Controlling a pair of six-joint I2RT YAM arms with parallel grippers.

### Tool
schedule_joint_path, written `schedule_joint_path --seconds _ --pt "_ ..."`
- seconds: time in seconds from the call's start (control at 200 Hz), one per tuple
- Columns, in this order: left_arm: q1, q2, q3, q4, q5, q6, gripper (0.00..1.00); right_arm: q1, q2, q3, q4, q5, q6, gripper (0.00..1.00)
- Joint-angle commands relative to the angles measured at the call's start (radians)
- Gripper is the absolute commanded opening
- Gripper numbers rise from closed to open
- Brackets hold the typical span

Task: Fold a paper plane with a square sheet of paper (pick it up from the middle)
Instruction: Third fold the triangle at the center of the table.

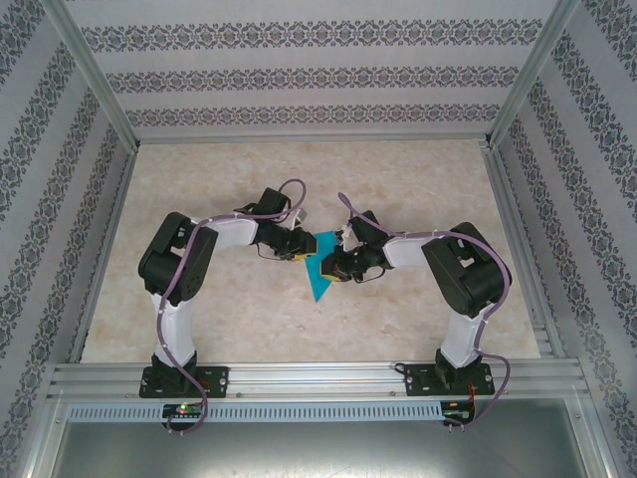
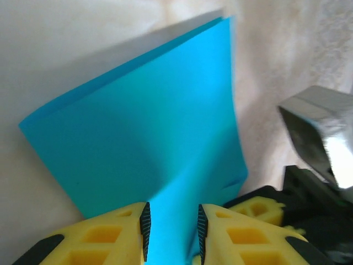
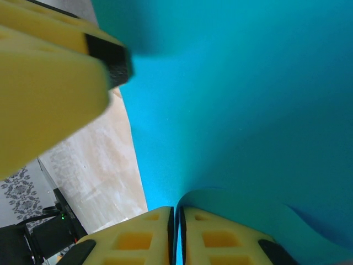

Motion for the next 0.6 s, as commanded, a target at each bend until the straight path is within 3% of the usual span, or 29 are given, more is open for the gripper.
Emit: schedule_joint_path --seconds 0.0,0.595 --pt "0.008 0.014 0.027 -0.039 -0.018 0.037 0.32 0.003 -0.028 0.005 -0.031 0.032 -0.018 0.17" --pt "0.008 0.048 0.011 -0.045 -0.020 0.054 0.32 0.023 -0.030 0.029 0.019 0.030 0.019 0.19"
